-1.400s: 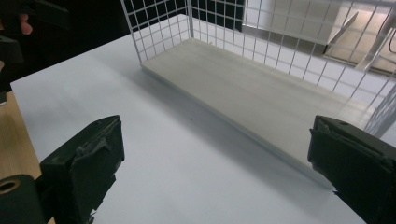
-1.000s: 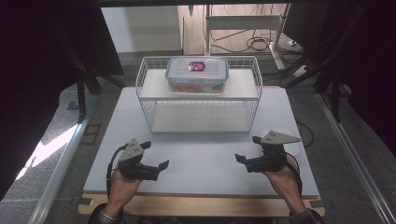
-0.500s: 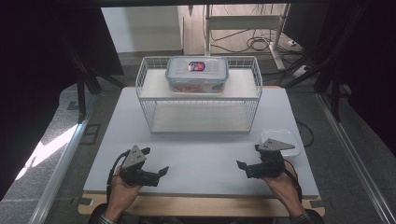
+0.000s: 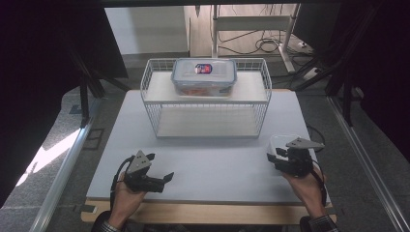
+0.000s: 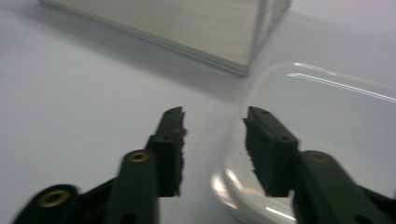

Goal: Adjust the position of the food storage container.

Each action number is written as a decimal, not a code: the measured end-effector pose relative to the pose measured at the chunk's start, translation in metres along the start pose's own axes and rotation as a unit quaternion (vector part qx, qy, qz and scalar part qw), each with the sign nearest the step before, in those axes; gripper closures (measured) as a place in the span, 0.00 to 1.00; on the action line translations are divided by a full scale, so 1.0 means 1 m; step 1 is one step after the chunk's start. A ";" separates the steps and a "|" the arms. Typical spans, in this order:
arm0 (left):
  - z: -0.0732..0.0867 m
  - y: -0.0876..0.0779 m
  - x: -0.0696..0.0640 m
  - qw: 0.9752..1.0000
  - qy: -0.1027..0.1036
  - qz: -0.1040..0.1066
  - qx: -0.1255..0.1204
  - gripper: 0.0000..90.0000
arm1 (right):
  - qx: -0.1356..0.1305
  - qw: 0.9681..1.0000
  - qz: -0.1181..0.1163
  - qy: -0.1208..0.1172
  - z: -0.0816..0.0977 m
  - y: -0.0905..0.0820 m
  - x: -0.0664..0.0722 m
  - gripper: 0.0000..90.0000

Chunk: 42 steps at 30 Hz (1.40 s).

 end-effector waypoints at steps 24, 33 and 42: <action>0.004 0.005 0.003 1.000 -0.002 -0.004 0.014 0.04 | 0.008 0.988 0.142 0.064 0.006 0.004 -0.133 1.00; 0.005 0.007 0.003 1.000 -0.002 -0.004 0.018 0.04 | 0.031 0.990 0.123 0.068 0.011 0.020 -0.133 1.00; 0.006 0.007 0.001 1.000 -0.002 -0.003 0.022 0.04 | 0.035 0.993 0.090 0.061 0.011 0.020 -0.104 1.00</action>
Point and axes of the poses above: each handheld gripper's, and its own axes: y roughly forward along the jaws, z roughly out of its underside, x roughly to its left, the point moved 10 cm from there along y, roughly forward along the jaws, and after that the axes turned 8 degrees about z, right-handed, at the moved point
